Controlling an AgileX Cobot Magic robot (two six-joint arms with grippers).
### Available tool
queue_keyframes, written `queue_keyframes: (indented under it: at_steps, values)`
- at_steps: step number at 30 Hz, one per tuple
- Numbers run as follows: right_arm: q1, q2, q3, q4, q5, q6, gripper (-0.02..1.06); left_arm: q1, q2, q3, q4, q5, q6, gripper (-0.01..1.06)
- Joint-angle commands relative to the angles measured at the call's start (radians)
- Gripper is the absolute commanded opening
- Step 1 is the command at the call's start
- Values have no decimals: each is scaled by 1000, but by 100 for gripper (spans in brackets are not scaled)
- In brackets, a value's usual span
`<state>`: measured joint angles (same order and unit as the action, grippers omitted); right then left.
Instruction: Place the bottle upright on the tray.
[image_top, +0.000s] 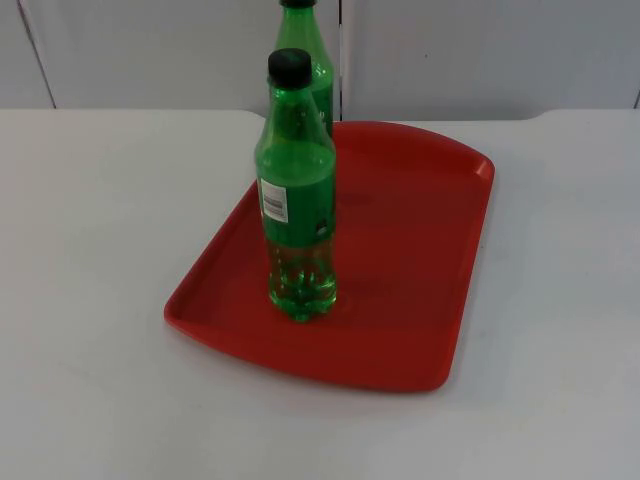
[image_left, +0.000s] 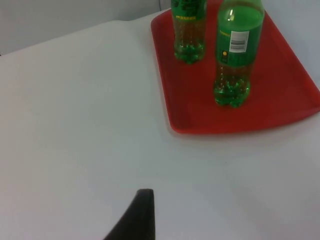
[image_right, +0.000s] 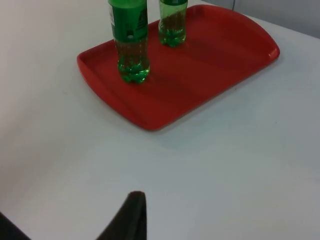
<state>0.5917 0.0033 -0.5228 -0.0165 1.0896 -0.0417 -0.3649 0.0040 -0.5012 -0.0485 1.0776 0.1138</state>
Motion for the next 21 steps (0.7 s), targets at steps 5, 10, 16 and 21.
queue_keyframes:
  at_steps: [5,10,16,21]
  values:
    - [0,-3,7,-6,-11,5,105,5,-4,5,10,-1,-2,105]
    - [0,-3,7,-8,-11,5,105,5,-4,5,10,-1,-2,105]
    - [0,-3,7,-8,-11,3,105,5,-4,5,11,-1,-2,105]
    - [0,-3,7,-8,-11,1,105,5,-4,5,10,-1,-10,105]
